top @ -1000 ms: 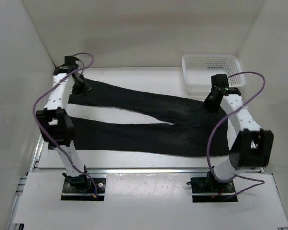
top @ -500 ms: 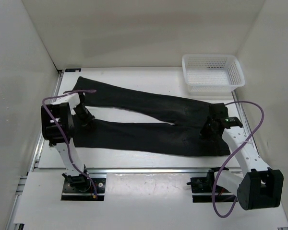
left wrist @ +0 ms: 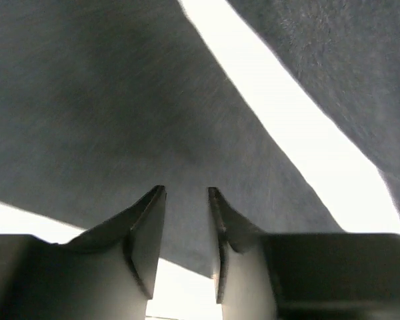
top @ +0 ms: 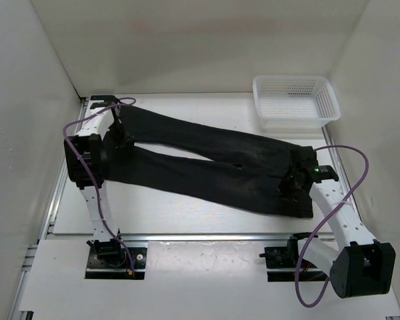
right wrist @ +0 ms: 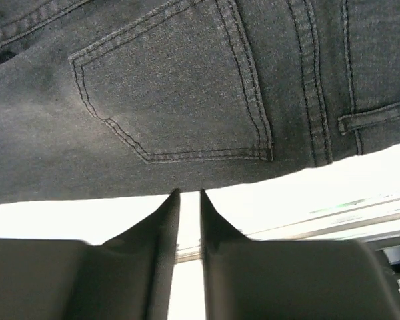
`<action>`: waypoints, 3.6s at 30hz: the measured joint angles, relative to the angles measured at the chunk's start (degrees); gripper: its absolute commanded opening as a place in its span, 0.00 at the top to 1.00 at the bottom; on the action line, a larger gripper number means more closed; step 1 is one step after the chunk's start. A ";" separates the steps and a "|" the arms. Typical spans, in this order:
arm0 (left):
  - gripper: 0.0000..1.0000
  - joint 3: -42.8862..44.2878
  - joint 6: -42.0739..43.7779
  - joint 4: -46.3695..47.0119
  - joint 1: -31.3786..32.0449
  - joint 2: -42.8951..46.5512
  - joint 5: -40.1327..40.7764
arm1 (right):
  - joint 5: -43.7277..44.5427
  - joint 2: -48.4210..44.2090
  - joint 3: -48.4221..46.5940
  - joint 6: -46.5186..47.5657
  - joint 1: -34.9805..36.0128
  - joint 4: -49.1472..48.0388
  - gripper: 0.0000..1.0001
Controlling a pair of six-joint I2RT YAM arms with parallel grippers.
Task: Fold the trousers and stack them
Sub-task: Flatten the trousers out, then fold the trousers
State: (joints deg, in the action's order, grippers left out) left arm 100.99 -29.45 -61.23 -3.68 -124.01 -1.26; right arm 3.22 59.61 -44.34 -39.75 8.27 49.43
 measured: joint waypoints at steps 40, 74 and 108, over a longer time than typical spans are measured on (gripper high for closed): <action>0.90 -17.16 -2.54 7.65 -22.40 7.39 2.32 | -10.88 -3.10 4.48 -4.57 -1.79 -1.60 0.37; 0.90 -15.39 -3.15 3.28 -17.90 20.81 4.37 | 11.50 -6.40 17.38 -28.48 -2.27 -4.96 0.44; 0.90 -4.90 -2.64 -9.51 -21.05 39.34 3.06 | 20.94 -22.29 -11.47 -11.74 -1.60 12.39 1.00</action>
State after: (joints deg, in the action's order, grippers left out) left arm 96.09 -32.10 -70.74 -24.73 -84.66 1.80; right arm 24.16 37.32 -55.81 -51.48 6.68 61.82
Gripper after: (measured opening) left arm 0.142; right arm 0.034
